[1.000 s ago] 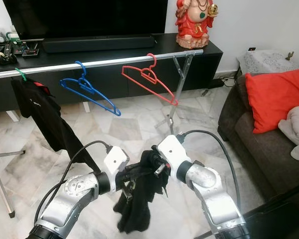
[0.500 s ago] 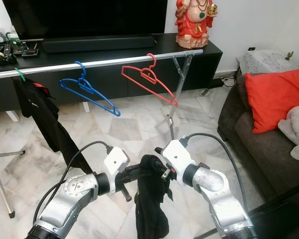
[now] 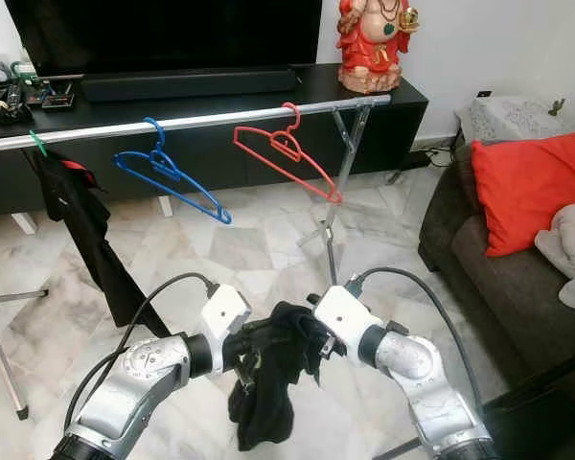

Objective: Hang hanger

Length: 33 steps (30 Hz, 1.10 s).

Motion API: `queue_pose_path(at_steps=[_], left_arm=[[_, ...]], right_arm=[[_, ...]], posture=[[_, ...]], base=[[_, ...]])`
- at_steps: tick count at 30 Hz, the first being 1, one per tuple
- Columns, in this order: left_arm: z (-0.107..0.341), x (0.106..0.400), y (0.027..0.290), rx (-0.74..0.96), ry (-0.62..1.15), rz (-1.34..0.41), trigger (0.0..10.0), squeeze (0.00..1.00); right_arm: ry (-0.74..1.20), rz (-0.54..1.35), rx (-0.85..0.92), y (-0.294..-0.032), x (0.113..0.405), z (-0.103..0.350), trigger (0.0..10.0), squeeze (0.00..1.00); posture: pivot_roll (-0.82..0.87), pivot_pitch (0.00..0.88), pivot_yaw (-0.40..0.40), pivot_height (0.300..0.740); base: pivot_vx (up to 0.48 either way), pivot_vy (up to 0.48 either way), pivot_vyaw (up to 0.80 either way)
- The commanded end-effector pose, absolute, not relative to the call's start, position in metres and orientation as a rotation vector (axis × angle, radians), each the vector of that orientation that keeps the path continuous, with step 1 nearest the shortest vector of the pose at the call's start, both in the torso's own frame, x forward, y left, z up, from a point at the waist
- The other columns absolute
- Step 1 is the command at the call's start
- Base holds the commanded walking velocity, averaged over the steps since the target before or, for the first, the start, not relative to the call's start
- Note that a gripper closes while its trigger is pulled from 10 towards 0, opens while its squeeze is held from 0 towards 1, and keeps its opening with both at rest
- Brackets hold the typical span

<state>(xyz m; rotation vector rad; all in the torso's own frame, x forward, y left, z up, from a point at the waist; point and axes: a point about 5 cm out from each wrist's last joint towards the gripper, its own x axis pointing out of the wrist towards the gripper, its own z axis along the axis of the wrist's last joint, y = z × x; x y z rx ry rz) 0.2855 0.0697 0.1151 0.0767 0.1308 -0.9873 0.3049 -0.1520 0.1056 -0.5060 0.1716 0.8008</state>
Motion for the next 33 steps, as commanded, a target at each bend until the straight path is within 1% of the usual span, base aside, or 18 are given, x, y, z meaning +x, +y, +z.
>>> queue_pose_path(at_steps=[1,8,13,33], left_arm=[[0.123,0.283,0.065,0.071,0.089,-1.011,0.0,0.00],[0.124,0.283,0.065,0.071,0.090,-1.009,0.0,0.00],[0.123,0.282,0.065,0.070,0.095,-1.012,0.0,0.00],[0.123,0.282,0.065,0.072,0.095,-1.011,0.0,0.00]], right_arm=[[0.165,0.804,-0.490,-0.151,0.304,0.102,10.0,0.00],[0.216,0.813,-0.449,-0.153,0.300,0.085,10.0,0.00],[0.212,0.822,-0.410,-0.152,0.299,0.079,10.0,0.00],[0.238,0.753,-0.475,-0.156,0.304,0.064,10.0,0.00]], posture=[[-0.08,0.145,-0.030,0.740],[-0.07,0.146,-0.033,0.740],[-0.07,0.147,-0.032,0.740],[-0.06,0.145,-0.035,0.740]], base=[[0.000,0.000,0.00],[0.000,0.000,0.00],[0.000,0.000,0.00],[0.000,0.000,0.00]])
